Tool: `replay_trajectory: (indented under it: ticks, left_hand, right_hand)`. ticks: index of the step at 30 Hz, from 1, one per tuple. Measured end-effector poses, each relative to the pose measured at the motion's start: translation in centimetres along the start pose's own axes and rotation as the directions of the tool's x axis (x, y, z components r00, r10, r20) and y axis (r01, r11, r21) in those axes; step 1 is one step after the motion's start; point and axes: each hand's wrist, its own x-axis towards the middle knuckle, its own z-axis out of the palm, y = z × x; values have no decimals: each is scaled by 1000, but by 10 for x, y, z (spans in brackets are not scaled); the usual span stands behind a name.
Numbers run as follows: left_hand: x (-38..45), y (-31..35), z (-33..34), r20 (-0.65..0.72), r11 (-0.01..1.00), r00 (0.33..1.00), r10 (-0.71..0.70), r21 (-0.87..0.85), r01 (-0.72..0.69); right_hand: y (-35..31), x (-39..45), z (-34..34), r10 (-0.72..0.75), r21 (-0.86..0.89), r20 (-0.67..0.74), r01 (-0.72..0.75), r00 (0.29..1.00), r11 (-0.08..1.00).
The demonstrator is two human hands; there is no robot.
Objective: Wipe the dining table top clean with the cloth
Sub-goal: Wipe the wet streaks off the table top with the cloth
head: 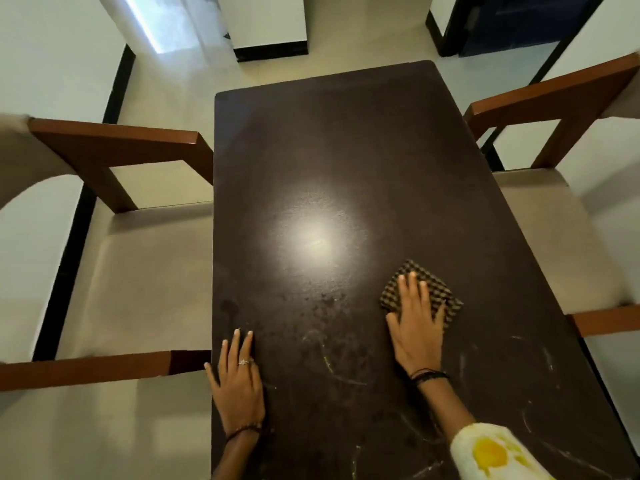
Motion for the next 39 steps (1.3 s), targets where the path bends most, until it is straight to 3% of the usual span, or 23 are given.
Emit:
replay_trajectory:
  ticks: [3, 7, 12, 16, 19, 22, 28, 33, 39]
  left_hand:
    - [0, 3, 0, 29, 1000, 999, 28, 10, -29]
    - [2, 0, -2, 55, 1000, 998, 20, 13, -20]
    - [-2, -8, -7, 60, 998, 997, 58, -1, -58]
    - [-13, -30, -11, 46, 1000, 999, -27, 7, 26]
    - [-18, -34, -12, 69, 994, 993, -96, -48, 99]
    - [-16, -30, -12, 69, 991, 993, -92, -92, 98]
    - [-15, -31, -13, 73, 980, 986, -149, -126, 157]
    - [-13, -29, -15, 85, 982, 984, -155, -94, 162]
    - [-13, -27, -17, 66, 973, 980, -187, -123, 194]
  right_hand:
    - [-60, -15, 25, -166, -60, 63, 169, 984, 984]
    - [-119, -33, 49, -378, -81, 164, 394, 911, 915]
    - [-90, -27, 38, -496, -70, 187, 516, 848, 854]
    - [-38, -11, 21, -308, 5, 53, 308, 950, 951]
    - [-41, -9, 23, -139, 24, -15, 139, 990, 990]
    - [-71, -13, 40, -137, -34, -26, 136, 990, 990]
    - [-156, -14, 66, -381, -180, 59, 385, 923, 905]
    - [-209, 13, 74, -499, -175, 114, 512, 859, 841]
    - [-248, 39, 73, -661, -102, 213, 690, 719, 717]
